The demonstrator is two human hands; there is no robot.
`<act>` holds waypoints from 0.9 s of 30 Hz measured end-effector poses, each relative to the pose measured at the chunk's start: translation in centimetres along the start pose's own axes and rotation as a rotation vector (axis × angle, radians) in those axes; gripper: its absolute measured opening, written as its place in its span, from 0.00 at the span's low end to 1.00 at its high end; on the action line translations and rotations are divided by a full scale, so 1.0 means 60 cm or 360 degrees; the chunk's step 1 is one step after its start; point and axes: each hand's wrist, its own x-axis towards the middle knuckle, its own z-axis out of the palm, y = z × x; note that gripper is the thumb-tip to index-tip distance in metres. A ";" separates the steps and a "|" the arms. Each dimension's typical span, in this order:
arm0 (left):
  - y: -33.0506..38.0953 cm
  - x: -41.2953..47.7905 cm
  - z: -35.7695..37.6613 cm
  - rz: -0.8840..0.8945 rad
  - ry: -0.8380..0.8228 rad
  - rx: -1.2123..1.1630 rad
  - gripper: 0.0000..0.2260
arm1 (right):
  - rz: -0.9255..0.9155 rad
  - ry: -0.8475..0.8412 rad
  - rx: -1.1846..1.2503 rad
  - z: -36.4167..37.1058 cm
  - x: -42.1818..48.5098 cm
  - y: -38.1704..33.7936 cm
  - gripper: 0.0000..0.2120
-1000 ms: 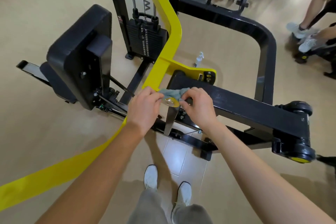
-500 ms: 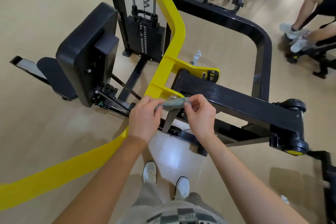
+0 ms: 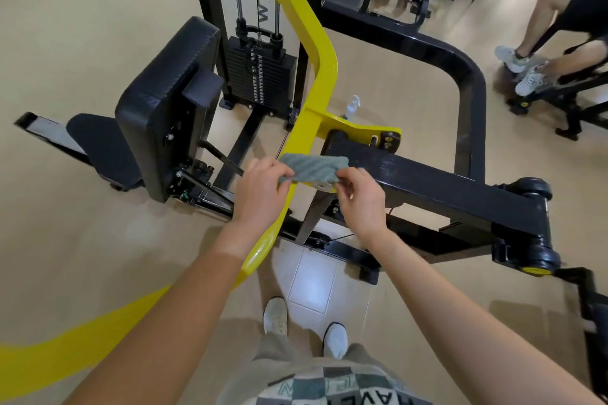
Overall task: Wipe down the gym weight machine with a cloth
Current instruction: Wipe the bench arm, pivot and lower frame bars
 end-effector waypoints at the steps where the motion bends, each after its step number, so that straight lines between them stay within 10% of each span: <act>1: 0.000 -0.012 0.004 0.0013 0.0023 0.0027 0.05 | 0.0035 0.0013 0.0022 0.008 -0.012 0.002 0.06; 8: 0.046 -0.093 0.042 0.0258 -0.0043 0.0292 0.04 | 0.0549 -0.0064 0.0255 0.062 -0.115 0.042 0.05; 17: 0.090 -0.123 0.122 -0.0135 -0.0028 0.0108 0.07 | 0.1168 0.0302 0.0908 0.090 -0.166 0.118 0.12; 27: 0.009 -0.053 0.299 -0.0556 0.0591 -0.0566 0.04 | 0.0568 0.0437 0.1134 0.191 -0.089 0.184 0.16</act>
